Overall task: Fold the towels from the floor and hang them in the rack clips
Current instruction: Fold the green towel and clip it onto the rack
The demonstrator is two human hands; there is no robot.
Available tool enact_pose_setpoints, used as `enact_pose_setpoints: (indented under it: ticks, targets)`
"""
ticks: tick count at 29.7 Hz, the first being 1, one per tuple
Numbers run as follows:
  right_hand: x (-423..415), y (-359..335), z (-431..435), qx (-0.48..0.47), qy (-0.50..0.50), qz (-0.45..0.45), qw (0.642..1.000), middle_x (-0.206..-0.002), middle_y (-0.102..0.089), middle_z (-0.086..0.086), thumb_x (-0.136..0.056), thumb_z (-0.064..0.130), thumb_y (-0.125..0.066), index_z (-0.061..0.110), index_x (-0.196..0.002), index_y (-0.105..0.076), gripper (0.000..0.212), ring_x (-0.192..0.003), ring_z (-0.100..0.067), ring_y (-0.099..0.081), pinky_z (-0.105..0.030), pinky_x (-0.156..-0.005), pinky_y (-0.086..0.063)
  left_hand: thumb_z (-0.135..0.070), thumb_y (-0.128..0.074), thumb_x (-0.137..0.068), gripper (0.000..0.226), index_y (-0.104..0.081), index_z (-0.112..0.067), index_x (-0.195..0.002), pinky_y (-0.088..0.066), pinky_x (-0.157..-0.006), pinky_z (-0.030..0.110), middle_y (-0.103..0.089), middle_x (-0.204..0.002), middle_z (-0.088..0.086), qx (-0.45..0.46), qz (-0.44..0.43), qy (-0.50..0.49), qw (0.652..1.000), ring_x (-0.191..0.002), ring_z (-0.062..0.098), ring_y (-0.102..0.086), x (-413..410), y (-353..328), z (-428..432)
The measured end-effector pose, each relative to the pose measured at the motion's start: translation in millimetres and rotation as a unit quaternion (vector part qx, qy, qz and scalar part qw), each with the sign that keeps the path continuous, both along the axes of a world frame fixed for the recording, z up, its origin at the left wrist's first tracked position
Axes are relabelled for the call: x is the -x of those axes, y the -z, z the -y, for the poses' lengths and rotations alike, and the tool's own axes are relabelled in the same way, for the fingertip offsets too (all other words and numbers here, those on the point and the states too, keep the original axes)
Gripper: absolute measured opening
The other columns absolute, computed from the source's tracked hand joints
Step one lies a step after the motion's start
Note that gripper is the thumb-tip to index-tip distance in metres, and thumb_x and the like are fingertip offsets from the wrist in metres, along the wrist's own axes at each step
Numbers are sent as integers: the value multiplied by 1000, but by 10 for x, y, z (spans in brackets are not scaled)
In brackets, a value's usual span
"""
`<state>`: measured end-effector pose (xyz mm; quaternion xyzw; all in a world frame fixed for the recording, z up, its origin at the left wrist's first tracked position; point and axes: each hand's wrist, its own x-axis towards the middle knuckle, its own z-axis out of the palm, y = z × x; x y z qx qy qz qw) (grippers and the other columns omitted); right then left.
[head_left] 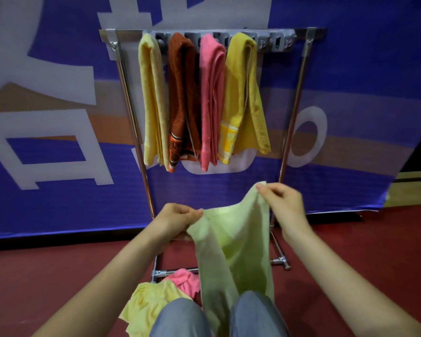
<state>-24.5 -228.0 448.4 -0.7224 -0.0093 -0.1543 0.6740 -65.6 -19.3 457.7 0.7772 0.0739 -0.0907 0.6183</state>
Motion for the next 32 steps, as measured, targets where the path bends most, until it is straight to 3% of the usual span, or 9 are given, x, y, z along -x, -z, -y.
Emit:
enact_pose_setpoints:
  ticks: [3,6,10,14,16,19,24,32]
  targets:
    - [229,126,-353,-4,-59,24,998,-65,-61,3,-76,5,-67,13,-69,-67,11,-54,8,-55,-5,-58,-41,-19,-58,-87,27,-65,6,-77,-44,-43,18,-51,-50,5,18,-19,-3,1000,-40,9,-48,39,42,1]
    - [389,336,-545,29,-86,47,995,-64,-60,6,-73,3,-71,14,-64,-68,14,-61,5,-56,-7,-64,-41,-13,-54,-89,25,-63,2,-72,-44,-39,14,-45,-38,-2,47,-42,-17,998,-33,4,-45,68,117,88]
    - [578,564,-712,53,-132,59,988,-64,-55,11,-73,3,-71,3,-72,-72,1,-65,3,-56,-8,-64,-39,-15,-50,-91,26,-62,-2,-72,-46,-40,15,-53,-39,-3,81,-75,-18,994,-35,4,-50,136,166,91]
    - [671,669,-750,96,-182,56,977,-71,-52,14,-73,22,-63,6,-89,-73,24,-71,4,-53,-8,-63,-37,-25,-54,-89,25,-63,-4,-81,-48,-45,16,-55,-61,6,47,-95,-2,994,-48,9,-54,167,196,49]
    - [711,702,-753,115,-208,55,970,-76,-52,15,-75,27,-58,7,-96,-71,32,-75,3,-53,-9,-67,-38,-20,-57,-87,18,-65,-7,-77,-48,-47,14,-57,-60,5,31,-91,23,995,-47,6,-55,199,213,28]
    - [741,739,-714,121,-239,46,962,-83,-52,15,-79,16,-50,3,-102,-68,32,-82,8,-53,-7,-74,-39,-9,-57,-86,10,-65,-6,-81,-49,-50,14,-60,-62,6,26,-83,59,995,-49,5,-58,213,224,-15]
    - [774,763,-650,91,-270,2,959,-88,-52,11,-76,12,-42,3,-109,-63,40,-86,11,-51,-6,-78,-38,-6,-54,-87,16,-64,3,-97,-52,-59,20,-64,-72,11,6,-82,87,993,-56,10,-61,198,262,-40]
    - [787,783,-559,97,-291,-25,952,-83,-42,7,-76,15,-41,28,-108,-55,37,-71,5,-44,-9,-66,-34,-5,-51,-89,22,-62,6,-103,-52,-56,15,-64,-75,11,15,-85,117,989,-56,7,-62,244,290,-49]
